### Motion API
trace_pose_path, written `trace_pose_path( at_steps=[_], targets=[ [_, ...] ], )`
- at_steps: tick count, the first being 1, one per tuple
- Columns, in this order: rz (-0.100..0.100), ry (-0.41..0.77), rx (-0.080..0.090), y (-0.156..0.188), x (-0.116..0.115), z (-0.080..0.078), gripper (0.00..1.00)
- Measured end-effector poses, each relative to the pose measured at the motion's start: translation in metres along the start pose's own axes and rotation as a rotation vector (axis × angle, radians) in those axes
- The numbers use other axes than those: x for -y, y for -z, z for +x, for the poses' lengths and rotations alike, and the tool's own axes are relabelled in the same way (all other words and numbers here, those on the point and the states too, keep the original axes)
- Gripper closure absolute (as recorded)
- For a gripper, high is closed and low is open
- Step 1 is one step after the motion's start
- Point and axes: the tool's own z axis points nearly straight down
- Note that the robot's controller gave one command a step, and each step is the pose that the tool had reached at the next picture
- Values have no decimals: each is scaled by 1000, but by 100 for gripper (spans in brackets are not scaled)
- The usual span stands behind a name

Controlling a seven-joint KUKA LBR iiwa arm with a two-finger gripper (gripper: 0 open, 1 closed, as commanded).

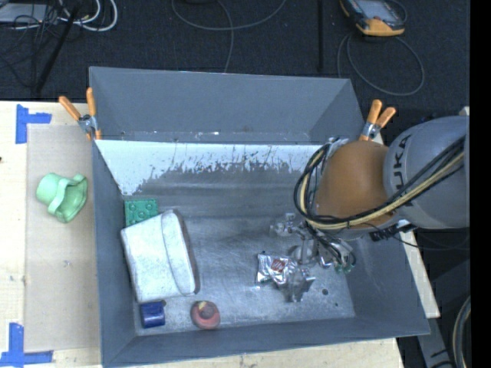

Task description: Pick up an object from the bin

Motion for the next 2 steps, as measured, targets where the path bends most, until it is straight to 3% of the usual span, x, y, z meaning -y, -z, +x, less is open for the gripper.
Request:
trace_pose_path(
  at_steps=[1, 2],
  targets=[
    [-2, -1, 0, 3, -2, -1, 100],
    [-1, 3, 3, 164, -23, -4, 100]
  ],
)
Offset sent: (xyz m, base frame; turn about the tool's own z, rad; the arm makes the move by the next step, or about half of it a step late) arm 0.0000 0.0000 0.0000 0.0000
